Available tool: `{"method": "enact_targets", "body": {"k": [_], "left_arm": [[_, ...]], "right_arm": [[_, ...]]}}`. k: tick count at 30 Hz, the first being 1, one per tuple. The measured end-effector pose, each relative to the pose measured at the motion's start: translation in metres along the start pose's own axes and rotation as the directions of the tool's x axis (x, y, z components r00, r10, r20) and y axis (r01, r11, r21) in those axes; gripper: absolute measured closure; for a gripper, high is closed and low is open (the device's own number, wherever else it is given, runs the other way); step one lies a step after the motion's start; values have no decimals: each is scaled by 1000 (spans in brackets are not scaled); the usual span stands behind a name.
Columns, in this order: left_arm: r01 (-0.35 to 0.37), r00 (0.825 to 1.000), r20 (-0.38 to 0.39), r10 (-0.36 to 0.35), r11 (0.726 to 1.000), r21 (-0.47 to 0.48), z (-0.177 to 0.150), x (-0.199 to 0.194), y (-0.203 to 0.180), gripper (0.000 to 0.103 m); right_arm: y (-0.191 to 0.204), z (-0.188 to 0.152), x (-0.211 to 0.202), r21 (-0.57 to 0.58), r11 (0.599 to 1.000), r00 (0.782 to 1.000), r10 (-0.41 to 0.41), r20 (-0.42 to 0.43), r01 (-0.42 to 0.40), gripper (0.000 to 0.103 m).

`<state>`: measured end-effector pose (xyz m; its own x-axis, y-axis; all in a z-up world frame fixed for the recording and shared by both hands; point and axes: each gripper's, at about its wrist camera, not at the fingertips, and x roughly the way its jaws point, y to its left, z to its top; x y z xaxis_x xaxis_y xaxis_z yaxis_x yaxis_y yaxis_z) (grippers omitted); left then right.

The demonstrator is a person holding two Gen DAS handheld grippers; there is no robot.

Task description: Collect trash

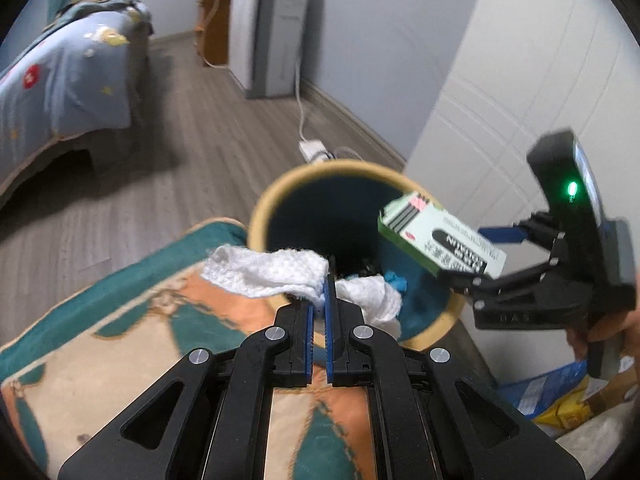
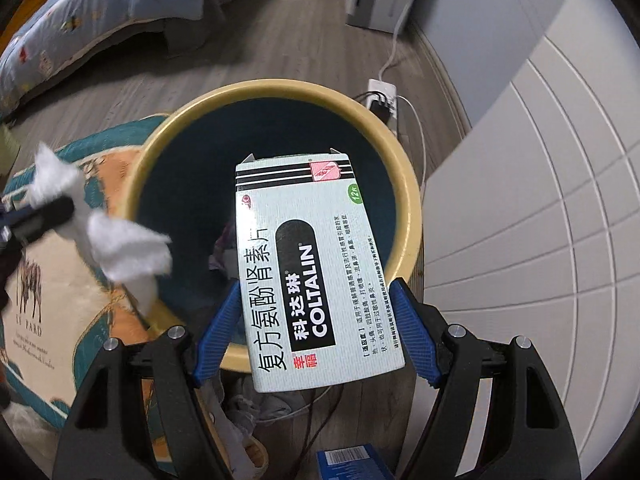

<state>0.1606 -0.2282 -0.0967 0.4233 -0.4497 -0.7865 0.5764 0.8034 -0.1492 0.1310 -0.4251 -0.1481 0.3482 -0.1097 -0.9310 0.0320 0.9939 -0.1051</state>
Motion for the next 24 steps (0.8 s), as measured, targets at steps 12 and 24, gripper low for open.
{"method": "enact_targets", "body": {"k": [12, 24], "left_arm": [[3, 1000, -13, -3, 1000, -3, -4, 32, -5, 85], [-29, 998, 52, 30, 999, -18, -11, -27, 3, 26]], "right_arm": [[2, 32, -9, 120, 990, 984, 60, 170, -80, 20], [21, 9, -58, 42, 999, 985, -23, 174, 16, 5]]}}
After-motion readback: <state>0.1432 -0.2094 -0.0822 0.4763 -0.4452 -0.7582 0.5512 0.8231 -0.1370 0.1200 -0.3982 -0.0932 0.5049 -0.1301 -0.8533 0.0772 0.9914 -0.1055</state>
